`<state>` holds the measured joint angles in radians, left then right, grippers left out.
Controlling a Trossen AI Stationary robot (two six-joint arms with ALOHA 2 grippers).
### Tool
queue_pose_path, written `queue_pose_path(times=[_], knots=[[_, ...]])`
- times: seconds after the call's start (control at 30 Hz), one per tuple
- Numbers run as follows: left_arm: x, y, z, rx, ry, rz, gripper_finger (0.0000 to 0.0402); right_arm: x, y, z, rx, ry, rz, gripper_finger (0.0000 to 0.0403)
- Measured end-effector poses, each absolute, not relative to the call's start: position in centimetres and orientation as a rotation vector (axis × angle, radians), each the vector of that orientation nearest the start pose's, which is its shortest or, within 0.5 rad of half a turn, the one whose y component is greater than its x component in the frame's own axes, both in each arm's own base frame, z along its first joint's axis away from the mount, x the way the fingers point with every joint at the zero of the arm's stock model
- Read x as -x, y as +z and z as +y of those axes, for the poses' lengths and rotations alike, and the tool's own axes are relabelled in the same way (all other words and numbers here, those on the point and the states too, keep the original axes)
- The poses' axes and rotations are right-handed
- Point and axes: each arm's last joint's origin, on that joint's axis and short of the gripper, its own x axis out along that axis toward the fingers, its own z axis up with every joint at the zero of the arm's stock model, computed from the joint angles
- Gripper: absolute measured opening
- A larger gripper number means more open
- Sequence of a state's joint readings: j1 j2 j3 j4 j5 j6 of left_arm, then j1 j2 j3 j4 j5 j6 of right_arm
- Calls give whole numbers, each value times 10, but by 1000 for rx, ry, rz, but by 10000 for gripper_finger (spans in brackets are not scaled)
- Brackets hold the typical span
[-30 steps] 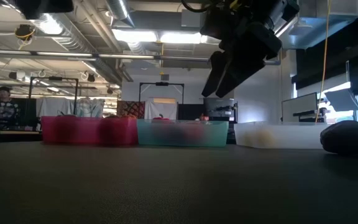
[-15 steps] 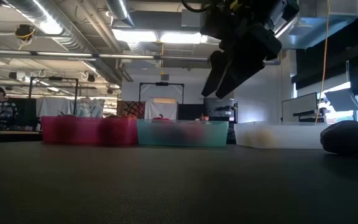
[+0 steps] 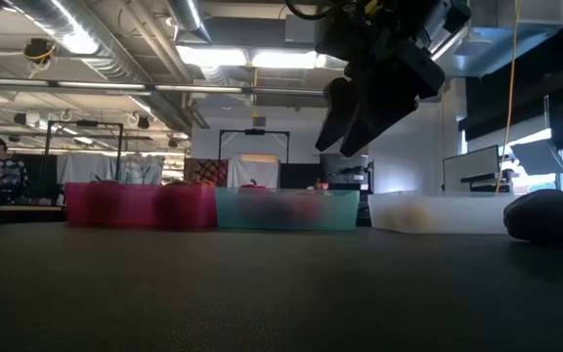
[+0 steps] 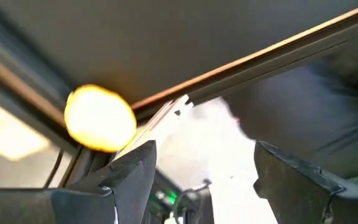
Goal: Sort produce into baskets
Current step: Put the lemon into the white bin
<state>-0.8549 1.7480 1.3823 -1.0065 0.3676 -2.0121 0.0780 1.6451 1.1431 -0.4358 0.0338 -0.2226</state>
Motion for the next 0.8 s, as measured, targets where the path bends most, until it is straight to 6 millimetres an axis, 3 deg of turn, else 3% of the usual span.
queue_pose_path(times=[0.27, 0.8], knots=[[-205, 214, -279, 1079, 805, 1854, 265, -339, 223, 26, 255, 144, 930, 347], [-175, 189, -299, 1004, 1137, 1812, 265, -341, 225, 26, 254, 142, 910, 347]])
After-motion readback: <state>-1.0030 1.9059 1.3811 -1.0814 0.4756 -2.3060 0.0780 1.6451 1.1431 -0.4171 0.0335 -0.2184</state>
